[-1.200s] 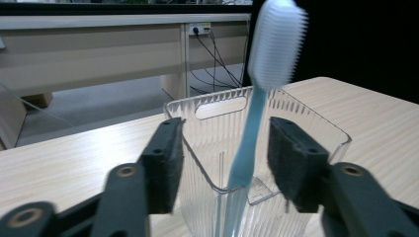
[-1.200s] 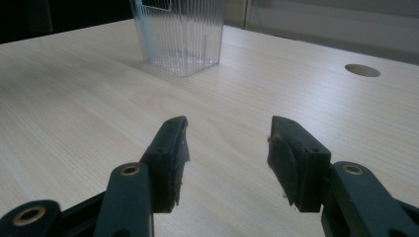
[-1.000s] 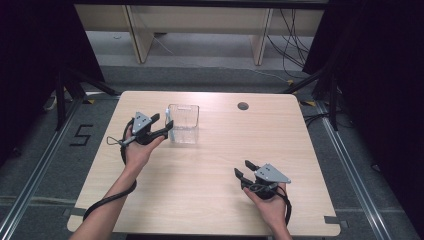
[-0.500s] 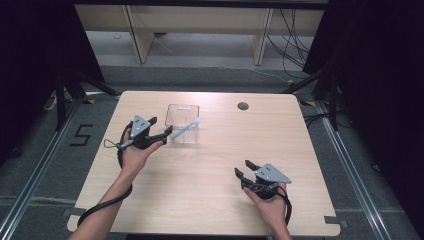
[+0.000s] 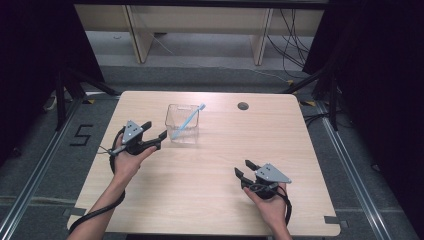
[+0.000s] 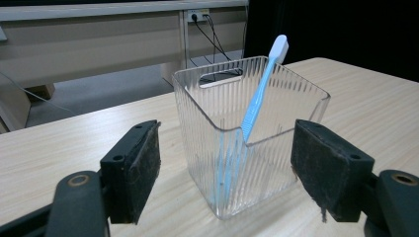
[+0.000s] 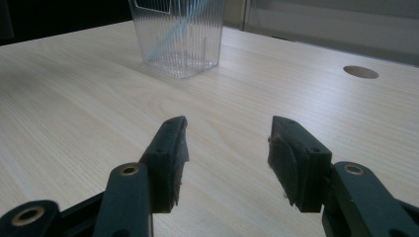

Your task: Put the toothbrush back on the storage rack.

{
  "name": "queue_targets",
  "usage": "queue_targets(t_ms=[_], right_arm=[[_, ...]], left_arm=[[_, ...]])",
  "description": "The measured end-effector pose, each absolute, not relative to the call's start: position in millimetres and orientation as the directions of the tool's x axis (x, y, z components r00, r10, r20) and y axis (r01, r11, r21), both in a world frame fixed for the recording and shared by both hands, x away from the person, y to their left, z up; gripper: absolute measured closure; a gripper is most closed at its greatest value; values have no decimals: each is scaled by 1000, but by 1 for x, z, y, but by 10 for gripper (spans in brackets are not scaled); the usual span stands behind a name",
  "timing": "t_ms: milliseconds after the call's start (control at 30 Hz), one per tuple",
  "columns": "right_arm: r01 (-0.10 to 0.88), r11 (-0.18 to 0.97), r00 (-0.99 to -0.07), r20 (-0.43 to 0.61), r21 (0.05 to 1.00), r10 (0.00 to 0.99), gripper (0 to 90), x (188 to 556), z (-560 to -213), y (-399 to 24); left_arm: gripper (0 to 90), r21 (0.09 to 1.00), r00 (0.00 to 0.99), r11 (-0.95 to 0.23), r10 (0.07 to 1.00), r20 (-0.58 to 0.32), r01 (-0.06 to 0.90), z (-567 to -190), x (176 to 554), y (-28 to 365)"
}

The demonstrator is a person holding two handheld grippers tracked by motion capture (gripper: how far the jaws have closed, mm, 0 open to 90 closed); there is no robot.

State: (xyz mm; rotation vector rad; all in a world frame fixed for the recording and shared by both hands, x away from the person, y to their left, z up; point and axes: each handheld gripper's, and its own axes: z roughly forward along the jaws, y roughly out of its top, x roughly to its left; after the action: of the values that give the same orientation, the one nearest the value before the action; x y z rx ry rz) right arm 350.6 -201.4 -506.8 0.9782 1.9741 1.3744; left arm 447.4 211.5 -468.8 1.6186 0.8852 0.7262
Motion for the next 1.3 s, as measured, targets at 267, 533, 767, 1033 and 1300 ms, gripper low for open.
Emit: queue_targets(t_ms=[267,533,767,1033,1300], right_arm=[[266,202,-583,-10,943,812,492,350,-507,-201],[287,198,-594,12,937,804,491,349,-506,-201],[288,193,-585,13,938,811,491,349,-507,-201],[285,201,-590,6,937,808,491,349,-507,-201],[294,197,-591,16,936,806,491,349,-508,-200]], left_arm=[[267,974,525,-105,851,-18,203,-469,427,220],[267,970,530,-106,848,-26,217,-479,399,231],[269,968,524,-109,852,-27,226,-498,374,242],[270,973,522,-108,853,-13,201,-507,356,249],[275,981,511,-78,859,-24,176,-518,342,257]])
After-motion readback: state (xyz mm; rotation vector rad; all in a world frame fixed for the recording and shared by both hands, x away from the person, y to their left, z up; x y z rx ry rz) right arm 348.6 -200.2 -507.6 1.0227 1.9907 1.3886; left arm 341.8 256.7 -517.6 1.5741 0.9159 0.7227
